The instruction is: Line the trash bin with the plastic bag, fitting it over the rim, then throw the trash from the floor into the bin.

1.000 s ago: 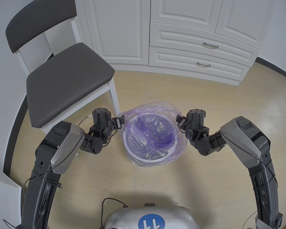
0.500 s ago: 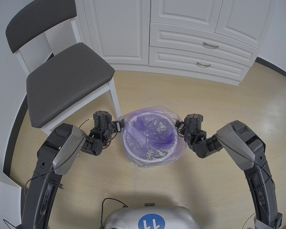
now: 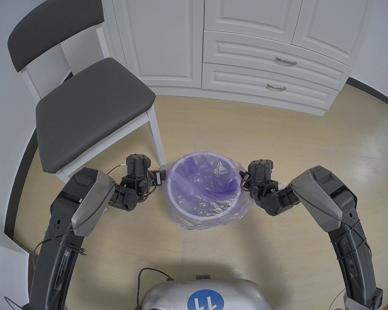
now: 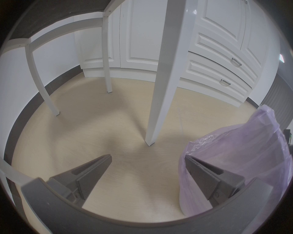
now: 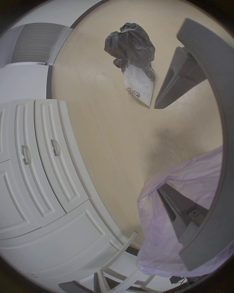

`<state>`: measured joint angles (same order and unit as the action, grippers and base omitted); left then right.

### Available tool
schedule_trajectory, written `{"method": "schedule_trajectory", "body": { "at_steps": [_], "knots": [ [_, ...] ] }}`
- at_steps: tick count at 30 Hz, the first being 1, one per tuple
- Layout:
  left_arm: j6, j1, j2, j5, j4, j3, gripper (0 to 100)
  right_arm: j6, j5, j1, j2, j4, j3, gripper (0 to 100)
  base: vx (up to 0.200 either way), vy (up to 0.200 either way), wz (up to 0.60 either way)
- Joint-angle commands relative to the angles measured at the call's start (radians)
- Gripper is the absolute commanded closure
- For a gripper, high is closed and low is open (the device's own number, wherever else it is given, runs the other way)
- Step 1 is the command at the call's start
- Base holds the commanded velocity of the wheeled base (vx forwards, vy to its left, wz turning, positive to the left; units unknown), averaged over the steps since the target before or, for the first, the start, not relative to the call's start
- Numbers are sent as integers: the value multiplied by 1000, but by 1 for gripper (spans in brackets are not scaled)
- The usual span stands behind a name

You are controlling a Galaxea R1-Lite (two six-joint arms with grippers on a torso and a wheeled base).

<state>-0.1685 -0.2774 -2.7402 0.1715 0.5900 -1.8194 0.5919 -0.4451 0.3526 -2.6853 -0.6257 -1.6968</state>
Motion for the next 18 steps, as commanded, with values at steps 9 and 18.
{"method": "schedule_trajectory", "body": {
  "at_steps": [9, 18],
  "knots": [
    [26, 11, 126, -10, 1, 134, 0, 2, 5, 0, 93, -5, 69, 0, 0, 0, 0],
    [144, 3, 373, -125, 1, 457, 0, -190, -3, -6, 229, 20, 236, 0, 0, 0, 0]
  ]
}}
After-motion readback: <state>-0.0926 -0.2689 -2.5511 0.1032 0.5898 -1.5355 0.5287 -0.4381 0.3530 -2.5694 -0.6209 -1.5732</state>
